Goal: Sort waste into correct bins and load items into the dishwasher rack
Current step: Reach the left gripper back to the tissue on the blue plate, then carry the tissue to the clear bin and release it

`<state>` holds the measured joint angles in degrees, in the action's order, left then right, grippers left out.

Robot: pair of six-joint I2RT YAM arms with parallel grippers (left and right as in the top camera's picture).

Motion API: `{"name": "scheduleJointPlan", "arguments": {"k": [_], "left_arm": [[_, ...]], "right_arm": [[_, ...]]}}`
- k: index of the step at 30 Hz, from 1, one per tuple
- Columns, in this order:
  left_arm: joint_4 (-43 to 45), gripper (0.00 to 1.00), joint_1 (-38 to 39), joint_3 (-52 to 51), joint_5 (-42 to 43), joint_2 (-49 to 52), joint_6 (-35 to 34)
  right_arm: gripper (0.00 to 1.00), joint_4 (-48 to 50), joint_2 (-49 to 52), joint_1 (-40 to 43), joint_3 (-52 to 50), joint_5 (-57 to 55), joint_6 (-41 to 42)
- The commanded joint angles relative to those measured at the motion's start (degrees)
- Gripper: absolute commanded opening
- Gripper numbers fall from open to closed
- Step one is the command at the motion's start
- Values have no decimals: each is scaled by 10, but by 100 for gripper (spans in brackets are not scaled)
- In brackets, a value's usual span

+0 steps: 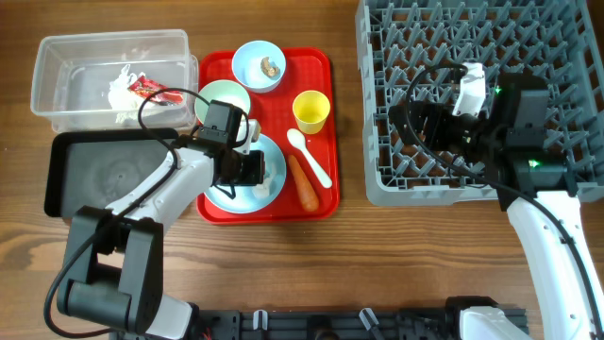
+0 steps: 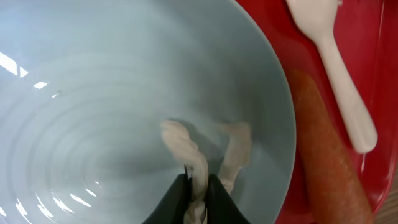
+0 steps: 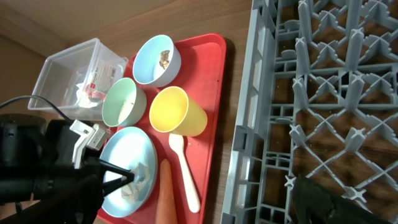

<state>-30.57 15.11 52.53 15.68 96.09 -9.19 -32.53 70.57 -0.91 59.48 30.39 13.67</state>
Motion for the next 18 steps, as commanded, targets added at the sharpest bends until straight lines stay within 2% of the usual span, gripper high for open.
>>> {"name": "scheduleJointPlan", "arguments": {"k": [1,5,10,13,18], "left_arm": [[2,4,2,-5,-1,4,-22],[-6,4,-2,7,0,-5,-51],[-111,4,-23,123,0,-50,-47],[-146,4,-41,208,-100,-89,-48],[-64,4,-90,225,-285,-107,-100]], "right_arm": [[100,-5,5,1,8,-6,0],[100,-6,5,1,8,-6,0],[100,-6,5,1,8,-8,0],[100,-6,5,1,8,-8,0],[100,-5,5,1,8,-8,0]]}}
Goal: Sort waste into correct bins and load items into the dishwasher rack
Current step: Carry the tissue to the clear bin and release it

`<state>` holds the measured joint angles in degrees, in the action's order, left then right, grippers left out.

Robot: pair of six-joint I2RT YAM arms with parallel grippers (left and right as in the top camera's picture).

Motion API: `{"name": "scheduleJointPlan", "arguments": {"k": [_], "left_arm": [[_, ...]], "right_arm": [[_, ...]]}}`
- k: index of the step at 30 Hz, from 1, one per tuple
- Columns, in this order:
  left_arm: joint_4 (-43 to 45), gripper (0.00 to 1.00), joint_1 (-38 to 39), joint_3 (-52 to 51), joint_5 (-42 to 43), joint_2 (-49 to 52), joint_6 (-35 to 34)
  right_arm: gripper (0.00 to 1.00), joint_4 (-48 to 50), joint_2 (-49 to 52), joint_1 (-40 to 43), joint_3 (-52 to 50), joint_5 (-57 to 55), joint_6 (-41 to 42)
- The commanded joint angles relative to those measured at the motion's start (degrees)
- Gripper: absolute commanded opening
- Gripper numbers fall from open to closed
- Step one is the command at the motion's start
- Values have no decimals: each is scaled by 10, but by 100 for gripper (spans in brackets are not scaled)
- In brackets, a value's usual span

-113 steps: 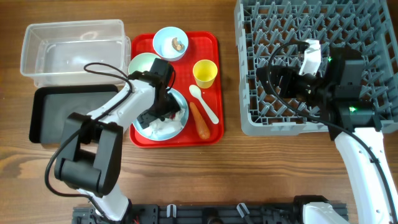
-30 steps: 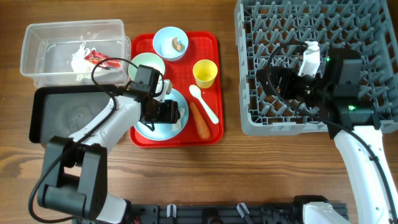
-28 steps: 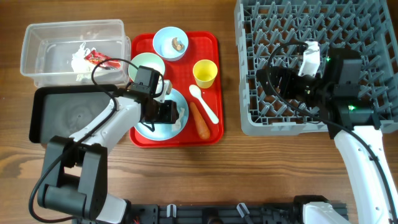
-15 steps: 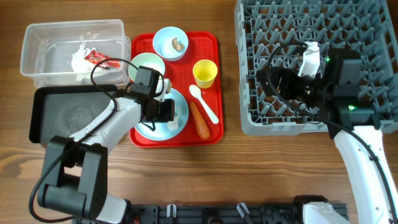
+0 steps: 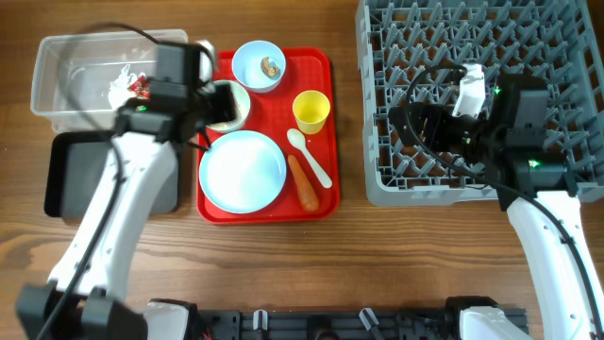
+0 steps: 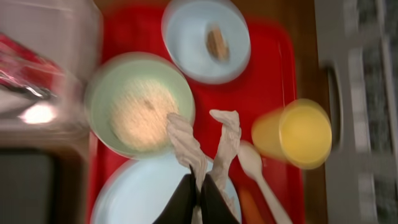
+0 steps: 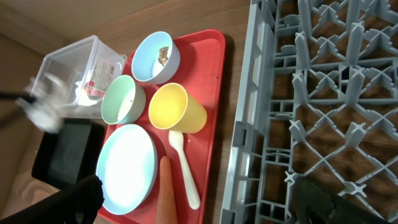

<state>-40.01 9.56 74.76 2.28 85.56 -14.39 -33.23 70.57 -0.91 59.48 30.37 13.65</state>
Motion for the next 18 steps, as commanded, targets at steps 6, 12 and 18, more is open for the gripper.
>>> {"name": "scheduleJointPlan", "arguments": {"k": [6,12,18], "left_arm": [[140,4,-129,3,-169,80,-58],[263,100,-177,3,-168,188,-58],[247,100,-173,5,-126,140,-53]], "right_arm": [[100,0,5,1,8,-8,0],[100,-10,5,1,8,-8,-1],[100,-12,5,1,8,-8,-1]]}}
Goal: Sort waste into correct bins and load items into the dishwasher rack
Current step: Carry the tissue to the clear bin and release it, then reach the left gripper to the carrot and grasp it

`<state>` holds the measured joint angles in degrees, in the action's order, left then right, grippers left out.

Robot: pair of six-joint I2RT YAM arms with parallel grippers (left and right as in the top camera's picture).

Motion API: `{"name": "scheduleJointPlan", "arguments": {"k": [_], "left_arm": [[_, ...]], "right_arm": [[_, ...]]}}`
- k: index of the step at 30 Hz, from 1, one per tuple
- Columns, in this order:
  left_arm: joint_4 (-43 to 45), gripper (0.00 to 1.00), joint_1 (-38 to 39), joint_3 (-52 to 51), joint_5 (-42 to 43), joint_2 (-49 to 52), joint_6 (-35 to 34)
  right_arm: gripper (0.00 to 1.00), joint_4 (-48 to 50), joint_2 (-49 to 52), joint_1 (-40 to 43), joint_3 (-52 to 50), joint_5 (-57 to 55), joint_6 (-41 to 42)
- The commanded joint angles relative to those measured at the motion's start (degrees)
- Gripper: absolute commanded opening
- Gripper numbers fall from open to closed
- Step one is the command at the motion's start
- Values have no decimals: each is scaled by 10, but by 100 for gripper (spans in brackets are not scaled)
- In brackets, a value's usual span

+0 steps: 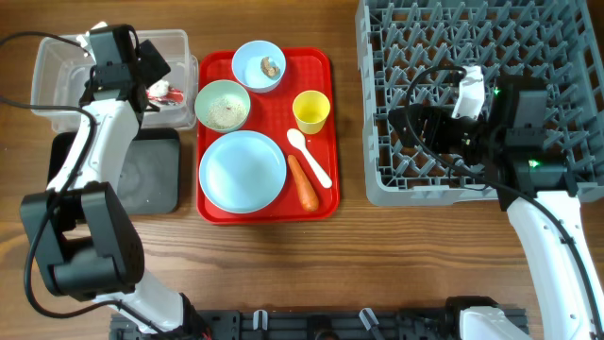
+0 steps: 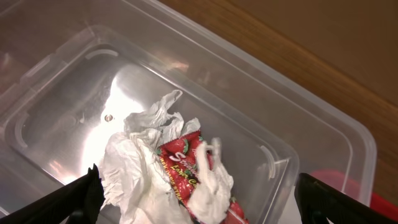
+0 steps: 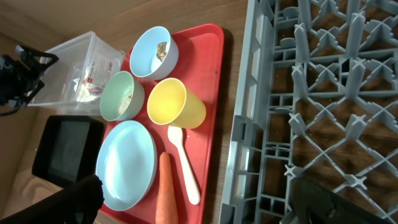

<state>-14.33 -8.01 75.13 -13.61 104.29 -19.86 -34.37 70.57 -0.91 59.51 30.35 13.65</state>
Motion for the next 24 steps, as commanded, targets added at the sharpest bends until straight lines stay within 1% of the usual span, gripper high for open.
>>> {"name": "scheduleJointPlan", "arguments": {"k": [1,2,4,5,6,8,10,13,14,18,21,23,24], "left_arm": [[-18,100,3,2,64,-64,1],[-34,100,5,2,119,-92,1],[-69,100,9,2,172,-124,1],[-108,100,15,2,194,-146,1],[-135,99,21,2,199,-157,1],[-216,96,41,2,200,-174,1],[-294,95,68,1,200,-172,6],[-366,88,118,-7,200,-169,42],[-376,86,133,-11,199,-169,47],[-391,86,189,-19,177,-169,49],[-375,86,219,-19,157,-159,51],[-361,84,226,-19,161,-151,52],[-355,81,232,-19,175,-145,59]], "right_arm": [[100,-1,5,1,8,-8,-2],[100,-1,5,1,8,-8,-2],[100,-1,5,1,8,-8,-2],[100,0,5,1,8,-8,-2],[100,1,5,1,8,-10,-1],[100,2,5,1,8,-17,-2],[100,2,5,1,8,-26,-2],[100,2,5,1,8,-26,-2],[100,2,5,1,8,-26,-2],[100,2,5,1,8,-30,-2],[100,0,5,1,8,-30,-1],[100,-1,5,1,8,-30,-2],[100,-2,5,1,8,-30,-11]]}}
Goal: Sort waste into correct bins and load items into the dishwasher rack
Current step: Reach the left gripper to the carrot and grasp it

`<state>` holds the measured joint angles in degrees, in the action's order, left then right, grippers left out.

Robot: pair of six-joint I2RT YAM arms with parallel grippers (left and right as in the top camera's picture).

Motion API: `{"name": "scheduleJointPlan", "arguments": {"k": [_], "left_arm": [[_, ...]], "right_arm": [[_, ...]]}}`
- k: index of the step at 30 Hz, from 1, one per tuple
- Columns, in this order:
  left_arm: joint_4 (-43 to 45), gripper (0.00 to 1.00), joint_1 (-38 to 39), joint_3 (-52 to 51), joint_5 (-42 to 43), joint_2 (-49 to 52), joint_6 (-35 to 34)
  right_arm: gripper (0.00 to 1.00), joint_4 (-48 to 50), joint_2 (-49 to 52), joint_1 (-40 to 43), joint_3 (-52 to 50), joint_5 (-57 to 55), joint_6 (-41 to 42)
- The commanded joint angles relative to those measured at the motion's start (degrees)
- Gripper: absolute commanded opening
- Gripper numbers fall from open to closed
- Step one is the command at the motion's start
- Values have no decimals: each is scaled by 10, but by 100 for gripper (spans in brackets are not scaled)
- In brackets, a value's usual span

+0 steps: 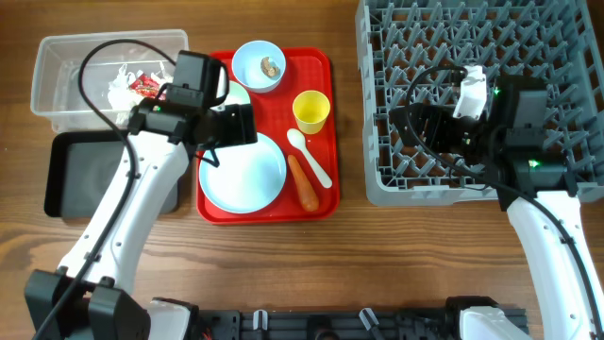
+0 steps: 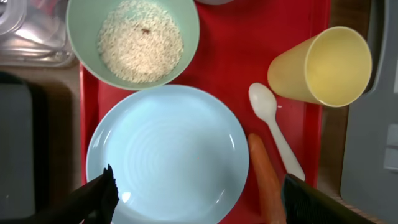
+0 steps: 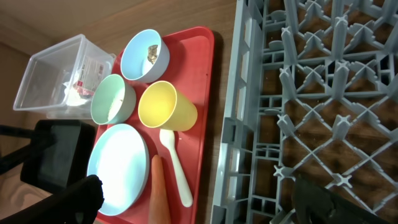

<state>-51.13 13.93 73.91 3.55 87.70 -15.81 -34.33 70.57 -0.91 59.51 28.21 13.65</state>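
Observation:
My left gripper (image 2: 198,188) hangs open and empty over the bare light blue plate (image 2: 168,152) on the red tray (image 1: 321,203). Beside the plate lie a carrot (image 2: 264,174) and a white spoon (image 2: 273,134). Behind it stand a green bowl of rice (image 2: 134,40), a yellow cup (image 2: 320,65) and a blue bowl (image 1: 259,66) holding a scrap. The clear bin (image 1: 66,57) holds crumpled tissue and a red wrapper. My right gripper (image 3: 196,190) is open and empty over the front left of the grey dishwasher rack (image 1: 528,28).
A black bin (image 1: 71,175) sits in front of the clear bin, left of the tray. A strip of bare wooden table (image 1: 347,113) separates the tray and the rack. My left arm partly covers the green bowl in the overhead view.
My left gripper was open over the clear bin with the tissue lying inside. Now it is open above the light blue plate on the tray. The right arm has barely moved.
My left gripper was shut on a crumpled tissue on the plate. Then it held the tissue above the green bowl. Then it was open over the clear bin, the tissue lying beside the wrapper. Now it is back above the bare plate.

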Motion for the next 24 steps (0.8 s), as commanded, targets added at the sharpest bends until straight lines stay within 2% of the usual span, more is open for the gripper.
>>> {"name": "scheduleJointPlan", "arguments": {"k": [1,4,6,9,12,14,19,24], "left_arm": [[15,80,19,-6,17,24,21],[12,80,59,-6,37,44,15],[10,74,90,-6,32,57,-30],[16,72,145,-6,29,87,-146],[16,73,187,-6,-16,127,-180],[20,72,205,-6,-15,163,-199],[23,72,231,-6,-15,226,-198],[25,72,232,-6,-14,236,-179]], "right_arm": [[100,-3,5,1,8,-8,-17],[100,0,5,1,8,-12,-16],[100,2,5,1,8,-12,-14],[100,2,5,1,8,-12,-11],[100,3,5,1,8,-13,0],[100,5,5,1,8,-13,0],[100,7,5,1,8,-14,5],[100,9,5,1,8,-14,5]]}}
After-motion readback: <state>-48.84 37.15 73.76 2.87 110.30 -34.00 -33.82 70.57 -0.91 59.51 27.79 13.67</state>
